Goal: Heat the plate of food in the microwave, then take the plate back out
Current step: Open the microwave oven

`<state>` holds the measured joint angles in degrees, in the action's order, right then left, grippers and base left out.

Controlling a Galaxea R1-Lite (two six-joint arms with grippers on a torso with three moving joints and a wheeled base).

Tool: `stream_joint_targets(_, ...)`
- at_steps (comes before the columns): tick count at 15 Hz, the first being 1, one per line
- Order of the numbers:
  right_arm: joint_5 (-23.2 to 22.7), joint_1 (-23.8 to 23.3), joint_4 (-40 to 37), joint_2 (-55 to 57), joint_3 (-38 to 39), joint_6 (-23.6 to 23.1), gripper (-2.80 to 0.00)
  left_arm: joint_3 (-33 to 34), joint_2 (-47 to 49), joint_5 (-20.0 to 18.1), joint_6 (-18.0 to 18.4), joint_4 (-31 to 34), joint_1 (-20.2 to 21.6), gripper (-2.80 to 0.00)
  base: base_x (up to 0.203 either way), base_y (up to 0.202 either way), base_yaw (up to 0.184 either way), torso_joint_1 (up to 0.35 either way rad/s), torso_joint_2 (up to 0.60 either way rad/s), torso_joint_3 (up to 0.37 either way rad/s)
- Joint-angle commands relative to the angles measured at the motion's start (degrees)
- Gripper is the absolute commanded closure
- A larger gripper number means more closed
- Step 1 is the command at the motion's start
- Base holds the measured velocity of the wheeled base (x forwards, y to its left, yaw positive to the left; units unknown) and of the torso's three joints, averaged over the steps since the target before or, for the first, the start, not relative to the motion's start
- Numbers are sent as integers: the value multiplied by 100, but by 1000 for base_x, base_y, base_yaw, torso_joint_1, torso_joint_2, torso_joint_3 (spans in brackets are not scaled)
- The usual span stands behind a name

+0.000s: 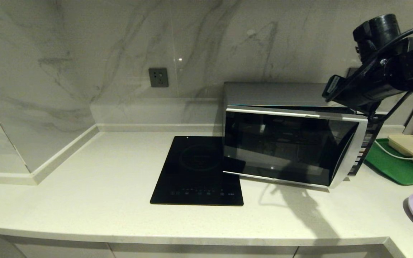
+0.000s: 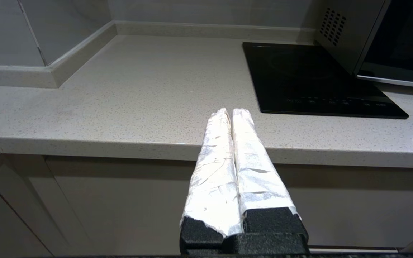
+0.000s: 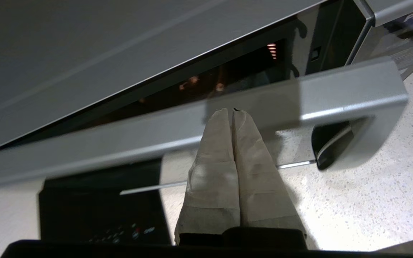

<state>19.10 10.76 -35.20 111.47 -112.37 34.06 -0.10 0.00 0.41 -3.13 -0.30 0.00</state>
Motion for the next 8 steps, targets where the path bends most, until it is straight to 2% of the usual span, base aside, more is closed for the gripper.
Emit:
stream_joint_targets(1,15,-173,89,489,-83,22,0,1,0,2,-3,-5,0,0,0,0,0,0,0,0)
stream_joint_targets(8,0,-505,286,534,-74,-216,0,1,0,2,-3,-5,0,0,0,0,0,0,0,0)
